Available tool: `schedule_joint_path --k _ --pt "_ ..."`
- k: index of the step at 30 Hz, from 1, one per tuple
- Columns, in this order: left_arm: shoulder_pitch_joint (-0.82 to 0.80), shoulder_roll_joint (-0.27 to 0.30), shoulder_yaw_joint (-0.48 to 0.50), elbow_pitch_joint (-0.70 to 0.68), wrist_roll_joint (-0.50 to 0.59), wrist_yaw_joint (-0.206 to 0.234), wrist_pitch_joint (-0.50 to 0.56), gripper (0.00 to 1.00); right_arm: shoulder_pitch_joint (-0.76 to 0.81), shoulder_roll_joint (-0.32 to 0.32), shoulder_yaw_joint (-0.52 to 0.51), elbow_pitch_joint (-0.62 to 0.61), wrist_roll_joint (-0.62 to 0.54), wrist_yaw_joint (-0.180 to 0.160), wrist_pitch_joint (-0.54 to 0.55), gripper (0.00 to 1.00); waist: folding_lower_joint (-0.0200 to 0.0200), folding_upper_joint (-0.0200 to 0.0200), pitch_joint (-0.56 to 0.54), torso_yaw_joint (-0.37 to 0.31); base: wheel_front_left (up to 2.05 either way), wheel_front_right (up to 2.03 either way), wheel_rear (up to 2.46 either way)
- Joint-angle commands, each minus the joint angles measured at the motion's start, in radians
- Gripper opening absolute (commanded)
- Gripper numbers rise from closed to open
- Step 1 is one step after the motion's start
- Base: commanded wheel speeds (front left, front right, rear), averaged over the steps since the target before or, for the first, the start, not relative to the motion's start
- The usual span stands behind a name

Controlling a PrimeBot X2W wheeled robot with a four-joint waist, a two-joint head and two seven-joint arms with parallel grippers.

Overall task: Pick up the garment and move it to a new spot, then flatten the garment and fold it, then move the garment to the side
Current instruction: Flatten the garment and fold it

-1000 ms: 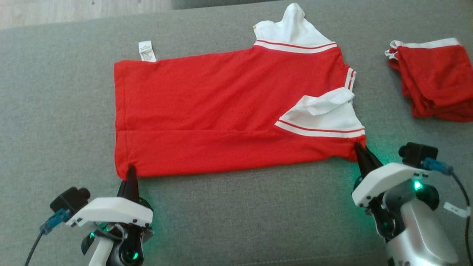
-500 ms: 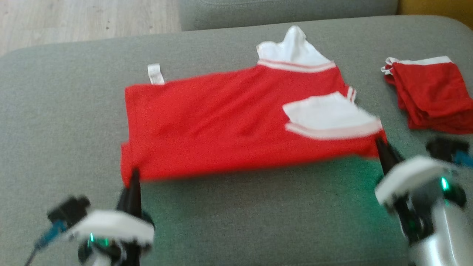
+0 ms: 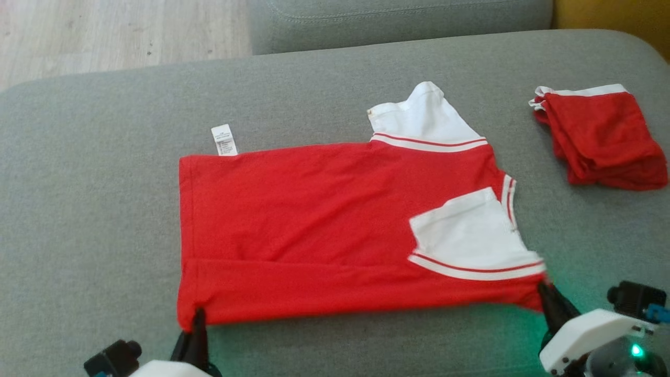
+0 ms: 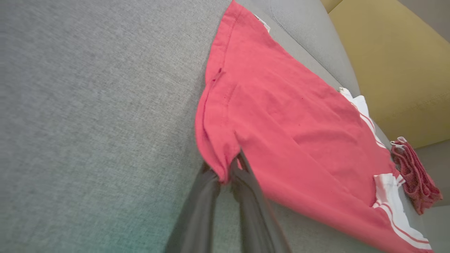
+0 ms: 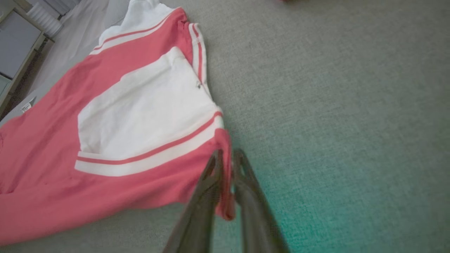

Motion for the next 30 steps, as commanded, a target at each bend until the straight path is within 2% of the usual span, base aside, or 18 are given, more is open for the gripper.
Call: schedule_joint_path --k 1,5,9,15,20,26,30 --pt "-0.02 0.019 0.028 -0.017 0.012 0.008 -0.017 1.0 -0.007 -0.009 0.023 -0.025 0.003 0.003 -0.021 1.0 0.0001 0.0 -0.003 -0.003 0.0 0.0 0.0" --pt "-0.019 0.04 0.029 -0.023 0.031 0.013 -0.022 1.0 0.002 -0.009 0.012 -0.024 -0.014 0.003 -0.036 1.0 0.0001 0.0 -0.005 -0.005 0.0 0.0 0.0" --pt "-0.046 0.102 0.038 -0.065 0.072 0.021 -0.012 1.0 -0.012 -0.009 -0.005 -0.056 -0.047 0.003 -0.053 1.0 0.0001 0.0 -0.007 -0.008 0.0 0.0 0.0" --pt "-0.208 0.269 0.047 -0.177 0.17 0.029 0.103 1.0 -0.109 -0.009 0.006 -0.142 -0.083 0.003 -0.054 1.0 0.0001 0.0 0.021 -0.015 0.0 0.0 0.0" --pt "-0.418 0.383 0.04 -0.187 0.224 -0.014 0.238 1.0 -0.225 -0.009 0.05 -0.196 -0.108 0.003 -0.027 1.0 0.0001 0.0 0.079 -0.032 0.0 0.0 0.0" --pt "-0.606 0.417 -0.003 -0.07 0.221 -0.069 0.399 1.0 -0.351 -0.009 0.11 -0.217 -0.117 0.003 -0.004 1.0 0.0001 0.0 0.16 -0.061 0.0 0.0 0.0" --pt "-0.68 0.431 -0.038 0.013 0.236 -0.089 0.481 1.0 -0.421 -0.009 0.142 -0.221 -0.123 0.003 0.005 1.0 0.0001 0.0 0.211 -0.077 0.0 0.0 0.0"
